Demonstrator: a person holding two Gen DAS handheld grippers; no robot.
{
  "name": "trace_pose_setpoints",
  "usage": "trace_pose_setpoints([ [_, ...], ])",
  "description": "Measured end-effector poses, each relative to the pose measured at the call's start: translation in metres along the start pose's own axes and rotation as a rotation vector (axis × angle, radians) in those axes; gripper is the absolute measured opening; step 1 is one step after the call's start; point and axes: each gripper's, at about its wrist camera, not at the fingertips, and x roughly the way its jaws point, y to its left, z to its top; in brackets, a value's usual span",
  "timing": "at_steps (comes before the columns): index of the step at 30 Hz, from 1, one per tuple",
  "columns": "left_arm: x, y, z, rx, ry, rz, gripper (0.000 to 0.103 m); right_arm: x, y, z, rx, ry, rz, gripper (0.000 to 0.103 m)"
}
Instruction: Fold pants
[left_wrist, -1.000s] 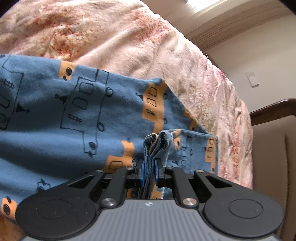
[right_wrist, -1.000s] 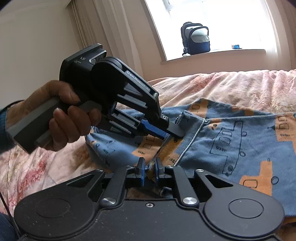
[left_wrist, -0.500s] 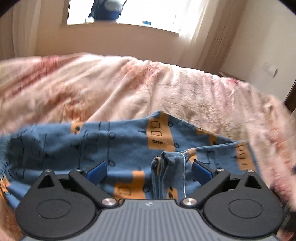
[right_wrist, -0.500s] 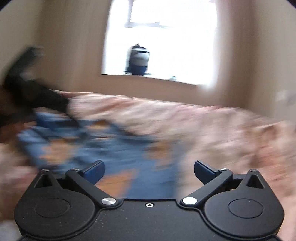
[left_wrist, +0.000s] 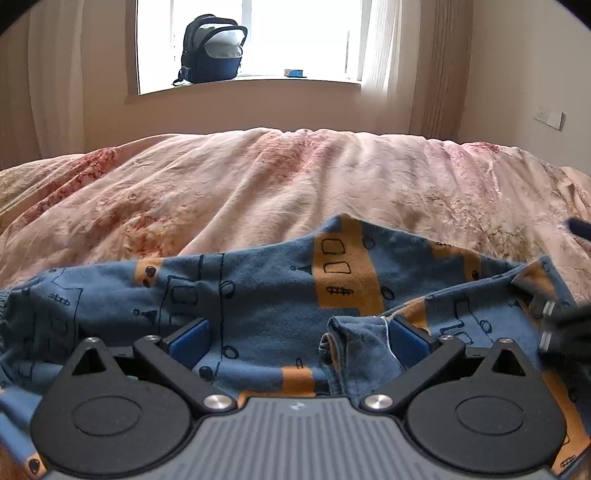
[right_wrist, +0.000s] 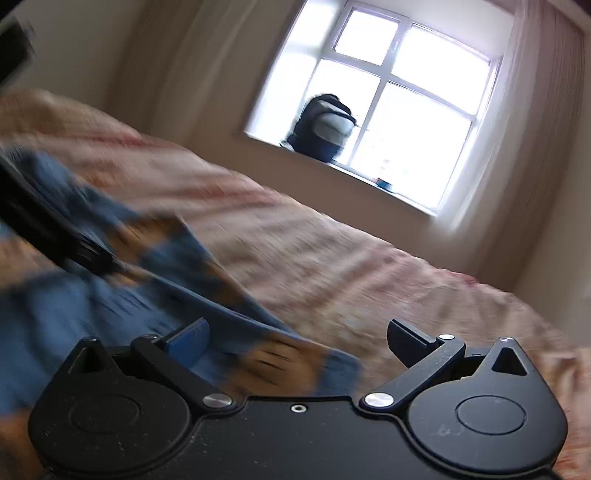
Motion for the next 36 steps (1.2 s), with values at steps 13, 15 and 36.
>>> trace_pose_setpoints([
  [13, -0.052, -0.016, -0.023, -0.008, -0.042, -0.046, 0.103, -0.086, -0.027, -0.011, 0.146, 0.030, -0.024, 0.102],
  [15, -0.045, -0.021, -0.039, 0.038, -0.001, 0.007, 0.103, -0.088, -0.003, -0.022, 0.081, 0.065, -0.006, 0.102],
  [36, -0.010, 0.019, -0.013, -0.069, -0.049, 0.011, 0.103, 0.009, -0.024, -0.004, 0.045, 0.078, -0.081, 0.102],
])
